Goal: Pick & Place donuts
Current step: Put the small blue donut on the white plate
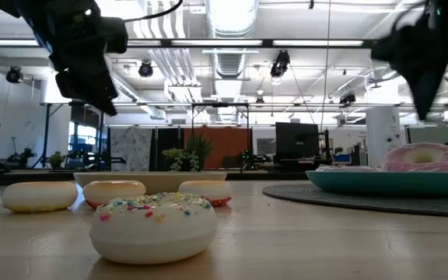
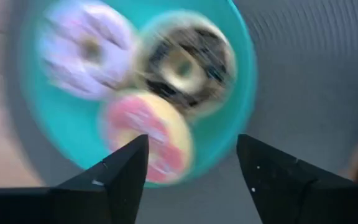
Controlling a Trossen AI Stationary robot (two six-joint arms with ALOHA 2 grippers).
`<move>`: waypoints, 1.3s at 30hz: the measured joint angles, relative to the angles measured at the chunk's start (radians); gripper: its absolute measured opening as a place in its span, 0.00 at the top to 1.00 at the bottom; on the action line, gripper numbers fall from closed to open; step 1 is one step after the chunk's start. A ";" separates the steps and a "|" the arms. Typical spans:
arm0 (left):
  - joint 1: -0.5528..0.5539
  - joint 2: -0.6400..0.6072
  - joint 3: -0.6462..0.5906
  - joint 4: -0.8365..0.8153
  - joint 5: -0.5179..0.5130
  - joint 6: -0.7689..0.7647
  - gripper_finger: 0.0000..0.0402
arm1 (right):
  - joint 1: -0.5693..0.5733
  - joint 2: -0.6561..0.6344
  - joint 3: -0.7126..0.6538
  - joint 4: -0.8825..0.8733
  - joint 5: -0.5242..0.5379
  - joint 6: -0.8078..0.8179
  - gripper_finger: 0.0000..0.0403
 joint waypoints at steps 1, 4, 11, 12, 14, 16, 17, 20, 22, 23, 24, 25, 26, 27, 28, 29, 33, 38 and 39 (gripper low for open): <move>-0.008 0.000 -0.006 -0.022 0.003 0.000 0.48 | 0.008 0.002 0.027 0.003 0.053 -0.033 0.40; -0.047 0.000 -0.052 -0.018 0.026 -0.012 0.48 | 0.019 0.028 0.117 0.043 0.136 -0.220 0.37; -0.246 0.007 -0.238 0.242 0.178 -0.187 0.48 | 0.019 0.230 0.339 0.112 0.141 -0.671 0.38; -0.284 0.009 -0.255 0.287 0.144 -0.229 0.48 | 0.019 0.266 0.372 0.111 0.141 -0.706 0.38; -0.361 0.012 -0.279 0.359 0.042 -0.284 0.48 | 0.019 0.343 0.442 0.108 0.141 -0.780 0.38; -0.444 0.019 -0.282 0.400 -0.066 -0.290 0.48 | 0.026 0.419 0.513 0.104 0.142 -0.867 0.38; -0.484 0.024 -0.278 0.412 -0.115 -0.286 0.48 | 0.030 0.455 0.544 0.104 0.143 -0.904 0.38; -0.573 0.050 -0.260 0.410 -0.184 -0.324 0.48 | 0.041 0.550 0.617 0.090 0.141 -0.960 0.39; -0.590 0.082 -0.253 0.409 -0.184 -0.426 0.48 | 0.048 0.588 0.646 0.063 0.140 -0.953 0.40; -0.595 0.101 -0.251 0.405 -0.184 -0.477 0.48 | 0.052 0.602 0.655 0.050 0.139 -0.941 0.40; -0.599 0.119 -0.247 0.402 -0.184 -0.518 0.48 | 0.055 0.611 0.661 0.036 0.139 -0.935 0.41; -0.600 0.138 -0.239 0.403 -0.184 -0.547 0.48 | 0.058 0.616 0.663 0.023 0.139 -0.931 0.41; -0.600 0.161 -0.226 0.406 -0.185 -0.568 0.48 | 0.061 0.619 0.663 0.015 0.139 -0.930 0.42; -0.600 0.186 -0.212 0.410 -0.184 -0.585 0.48 | 0.064 0.619 0.661 0.015 0.139 -0.930 0.42; -0.600 0.214 -0.198 0.413 -0.185 -0.600 0.48 | 0.067 0.619 0.660 0.015 0.138 -0.930 0.42; -0.600 0.241 -0.183 0.416 -0.186 -0.607 0.48 | 0.071 0.617 0.660 0.015 0.139 -0.930 0.42; -0.600 0.363 -0.100 0.405 -0.154 -0.561 0.48 | 0.087 0.606 0.660 0.018 0.177 -0.929 0.42; -0.600 0.495 0.003 0.275 -0.157 -0.591 0.48 | 0.118 0.590 0.660 0.024 0.249 -0.919 0.42; -0.600 0.514 0.022 0.259 -0.163 -0.597 0.48 | 0.124 0.586 0.660 0.024 0.255 -0.919 0.42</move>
